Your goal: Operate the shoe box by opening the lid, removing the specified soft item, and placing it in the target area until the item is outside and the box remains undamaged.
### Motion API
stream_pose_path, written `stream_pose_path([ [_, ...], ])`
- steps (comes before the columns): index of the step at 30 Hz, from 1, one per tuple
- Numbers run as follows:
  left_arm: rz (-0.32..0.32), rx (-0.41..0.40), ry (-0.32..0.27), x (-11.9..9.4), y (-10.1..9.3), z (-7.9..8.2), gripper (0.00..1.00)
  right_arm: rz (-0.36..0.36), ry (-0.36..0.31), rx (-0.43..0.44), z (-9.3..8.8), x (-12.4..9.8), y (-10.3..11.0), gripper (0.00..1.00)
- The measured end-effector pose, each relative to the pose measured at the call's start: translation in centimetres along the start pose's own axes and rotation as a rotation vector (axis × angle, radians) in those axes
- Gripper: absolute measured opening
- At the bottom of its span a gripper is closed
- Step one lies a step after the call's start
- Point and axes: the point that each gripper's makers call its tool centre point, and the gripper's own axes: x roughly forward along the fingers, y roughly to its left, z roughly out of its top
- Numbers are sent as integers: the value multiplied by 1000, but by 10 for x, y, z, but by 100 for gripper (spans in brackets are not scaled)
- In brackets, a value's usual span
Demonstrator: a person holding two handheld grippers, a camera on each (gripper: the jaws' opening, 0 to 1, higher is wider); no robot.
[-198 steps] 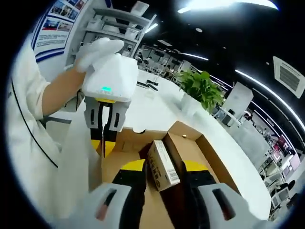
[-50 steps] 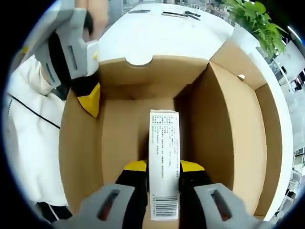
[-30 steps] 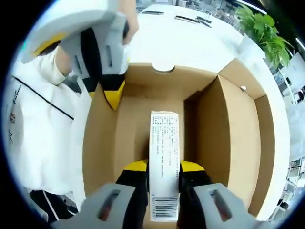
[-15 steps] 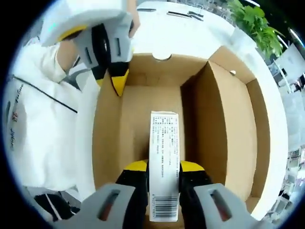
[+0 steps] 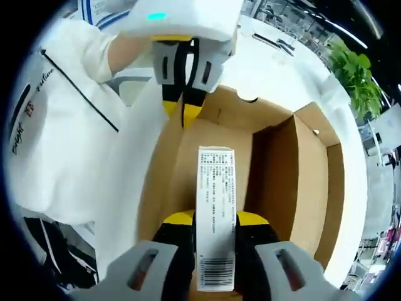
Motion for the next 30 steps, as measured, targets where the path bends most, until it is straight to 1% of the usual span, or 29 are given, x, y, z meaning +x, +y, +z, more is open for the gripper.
stream_pose_path([
  [1, 1, 2, -1, 0, 0, 0, 1, -15, 25, -66, -4, -1, 0, 21],
  [2, 2, 3, -1, 0, 0, 0, 1, -32, 51, -86, -9, -2, -1, 21],
  [3, 2, 3, -2, 0, 0, 0, 1, -76, 71, -29, -13, -3, -6, 21],
  [4, 2, 4, -1, 0, 0, 0, 1, -79, 64, 4, -14, -3, -5, 21],
  [5, 2, 4, -1, 0, 0, 0, 1, -58, 31, 27, -11, -2, -3, 21],
  [6, 1, 2, 0, 0, 0, 0, 1, -25, -8, 92, -9, -2, 0, 21],
  [7, 1, 3, 0, 0, 0, 0, 1, 6, -21, 139, -9, -2, 3, 21],
  [8, 1, 3, 0, 0, 0, 0, 1, 22, -8, 138, -12, -4, 5, 21],
  [10, 2, 4, -1, 0, 0, 0, 1, 15, 13, 88, -17, -5, 5, 21],
  [11, 2, 4, -1, 0, 0, 1, 1, -10, 44, 78, -22, -6, 1, 21],
  [12, 1, 2, -1, 0, 0, 1, 1, -112, 108, 122, -34, -10, -15, 21],
  [13, 0, 1, 0, 0, 0, 1, 1, -120, 106, 120, -34, -11, -18, 21],
  [14, 0, 1, 0, 0, 0, 1, 1, -88, 78, 120, -31, -11, -18, 21],
  [15, 0, 1, 0, 0, 0, 1, 1, -57, 38, 167, -26, -10, -14, 21],
  [16, 1, 1, -1, 0, 0, 1, 1, -41, 25, 188, -25, -12, -8, 21],
  [17, 1, 2, -1, 0, 0, 1, 1, -44, 13, 192, -24, -13, -9, 21],
  [19, 2, 4, -2, 0, 0, 0, 1, -64, 33, 183, -28, -12, -12, 21],
  [20, 1, 4, -2, 0, 0, 0, 1, -84, 72, 196, -34, -14, -12, 21],
  [21, 1, 4, -2, 0, 0, 0, 1, -91, 84, 204, -37, -14, -13, 21],
  [25, 0, 4, -2, 0, -1, 1, 1, -97, 87, 255, -38, -23, -6, 21],
  [26, -1, 4, -2, 0, -1, 1, 1, -79, 39, 265, -29, -26, 2, 21],
  [27, -1, 4, -2, 0, -1, 1, 1, -81, 13, 262, -22, -30, 6, 21],
  [28, -2, 4, -1, 0, -1, 1, 1, -96, -23, 244, -14, -35, 11, 21],
  [29, -2, 3, -1, 0, -1, 1, 1, -108, -44, 214, -9, -37, 12, 21],
  [30, -4, 2, 1, 0, -1, 1, 1, -147, -76, 202, -5, -41, 10, 21],
])
